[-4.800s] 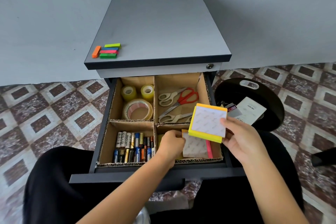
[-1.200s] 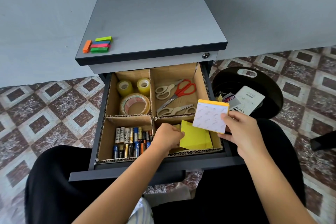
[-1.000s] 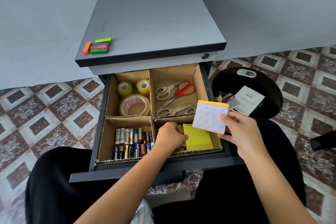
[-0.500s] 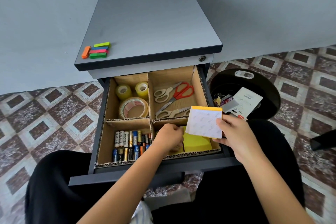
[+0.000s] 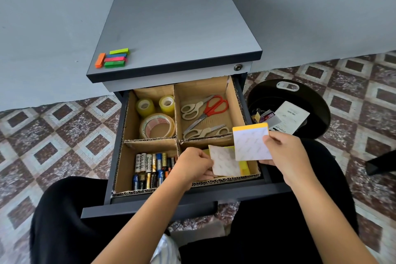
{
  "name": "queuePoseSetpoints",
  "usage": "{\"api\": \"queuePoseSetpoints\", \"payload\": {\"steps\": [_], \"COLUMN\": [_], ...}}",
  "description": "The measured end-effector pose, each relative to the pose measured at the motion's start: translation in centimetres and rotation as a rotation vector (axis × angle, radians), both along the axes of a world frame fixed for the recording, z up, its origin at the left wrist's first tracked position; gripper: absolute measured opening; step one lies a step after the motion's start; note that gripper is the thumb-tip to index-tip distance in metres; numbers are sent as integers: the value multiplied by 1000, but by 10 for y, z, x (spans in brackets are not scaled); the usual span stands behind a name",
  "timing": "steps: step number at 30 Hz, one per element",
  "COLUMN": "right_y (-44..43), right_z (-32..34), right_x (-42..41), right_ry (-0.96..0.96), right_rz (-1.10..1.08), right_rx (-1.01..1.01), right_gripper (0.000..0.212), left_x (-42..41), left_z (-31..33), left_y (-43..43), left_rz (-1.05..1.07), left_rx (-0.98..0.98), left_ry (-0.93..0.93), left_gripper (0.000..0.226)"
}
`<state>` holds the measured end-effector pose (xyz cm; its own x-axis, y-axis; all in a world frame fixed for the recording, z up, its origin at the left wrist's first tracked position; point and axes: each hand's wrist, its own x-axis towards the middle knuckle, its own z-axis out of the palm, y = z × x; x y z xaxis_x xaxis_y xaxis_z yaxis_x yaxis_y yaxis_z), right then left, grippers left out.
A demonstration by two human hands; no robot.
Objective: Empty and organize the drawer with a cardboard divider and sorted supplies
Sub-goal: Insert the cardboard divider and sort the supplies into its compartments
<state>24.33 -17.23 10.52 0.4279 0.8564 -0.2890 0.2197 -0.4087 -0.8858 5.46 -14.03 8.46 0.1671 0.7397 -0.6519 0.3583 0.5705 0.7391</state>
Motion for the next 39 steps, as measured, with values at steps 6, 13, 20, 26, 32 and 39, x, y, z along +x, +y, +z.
{"api": "queuePoseSetpoints", "payload": {"steps": [6,13,20,26,32,39], "right_y": [-2,-4,-4,-6,-6,11], "right_z": [3,5,7,6,5,-8], "right_x": [-4,-6,-9,-9,-16,-51], "right_ry": [75,108,139,146,38,-129], "right_rz": [-20,-35,-4,28,207,410], "right_rx": [42,50,78,73,21,-130], "right_gripper": [16,18,22,22,18,15], "left_x": [11,18,20,7,-57,-145], "left_z": [-11,-14,-13,-2,39,20], "left_y": [5,10,8,5,-8,12], "left_rz": [-107,-296,-356,-277,67,304], "left_rx": [77,214,267,337,654,763], "left_ry": [209,463,576,413,440,720], "left_gripper": [17,13,30,17,22,31]}}
